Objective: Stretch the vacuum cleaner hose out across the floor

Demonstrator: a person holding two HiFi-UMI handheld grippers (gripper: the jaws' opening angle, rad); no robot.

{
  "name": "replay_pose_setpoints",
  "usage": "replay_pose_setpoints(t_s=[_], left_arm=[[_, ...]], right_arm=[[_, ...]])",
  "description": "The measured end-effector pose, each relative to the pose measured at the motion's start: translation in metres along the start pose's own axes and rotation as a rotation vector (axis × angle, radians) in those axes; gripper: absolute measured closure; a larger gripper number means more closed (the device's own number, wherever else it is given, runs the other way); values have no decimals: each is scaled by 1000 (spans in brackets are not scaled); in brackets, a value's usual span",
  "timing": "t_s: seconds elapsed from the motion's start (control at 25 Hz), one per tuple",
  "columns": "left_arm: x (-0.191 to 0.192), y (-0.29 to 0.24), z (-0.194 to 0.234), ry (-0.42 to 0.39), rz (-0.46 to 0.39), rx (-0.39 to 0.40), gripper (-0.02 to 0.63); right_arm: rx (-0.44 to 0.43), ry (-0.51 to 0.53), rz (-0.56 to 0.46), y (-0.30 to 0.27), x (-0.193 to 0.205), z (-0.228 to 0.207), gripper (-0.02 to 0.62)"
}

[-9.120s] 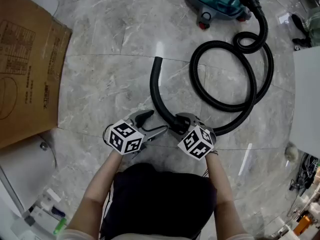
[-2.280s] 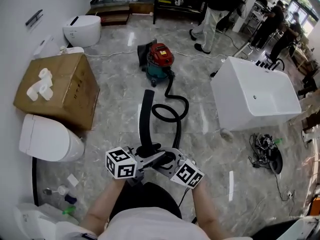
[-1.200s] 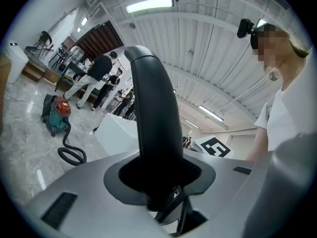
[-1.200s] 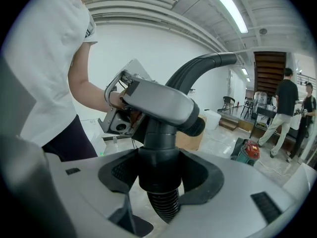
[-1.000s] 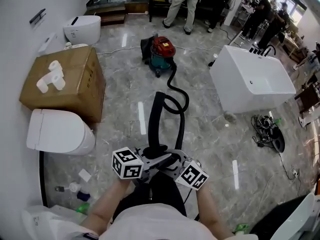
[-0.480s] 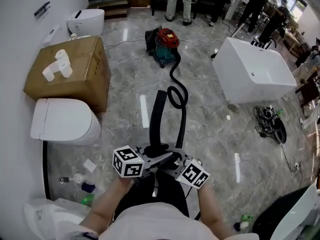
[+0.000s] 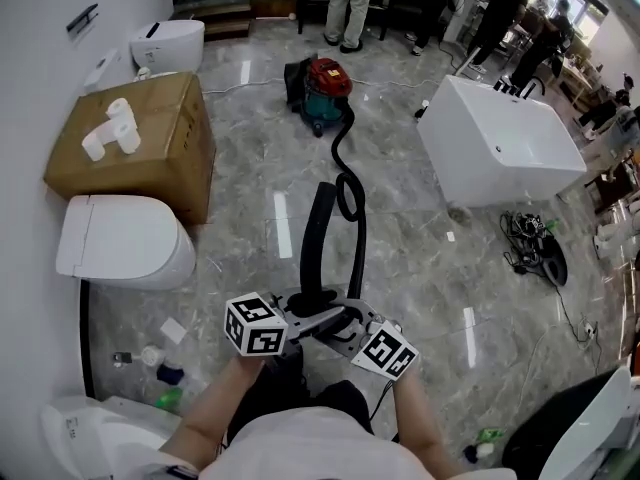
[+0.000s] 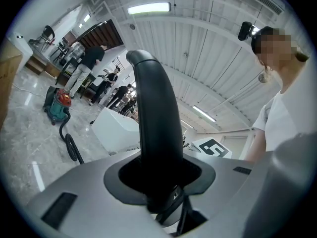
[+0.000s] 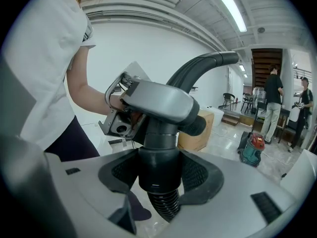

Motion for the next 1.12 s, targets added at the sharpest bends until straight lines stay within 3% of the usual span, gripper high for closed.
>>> replay_pose_setpoints(t_s=[0.36, 0.68, 1.12], left_arm=[[23, -49, -58, -7, -21, -6, 453], [63, -101, -139, -12, -35, -11, 453], [127, -126, -229, -23, -31, -49, 453]], right_arm=[[-16, 30, 10, 68, 35, 20, 351], [-34, 40, 19, 149, 85, 62, 351], [-75, 27, -11, 212, 144, 135, 351]])
Point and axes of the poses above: the fingertips, and each gripper's own axes: y backward along the fingers, z to its left, x out of its underside, the point moved 2 cm from there along y, backward along the fingers, and after that the axes turned 7 degrees about -y, right-handed, at the moved point
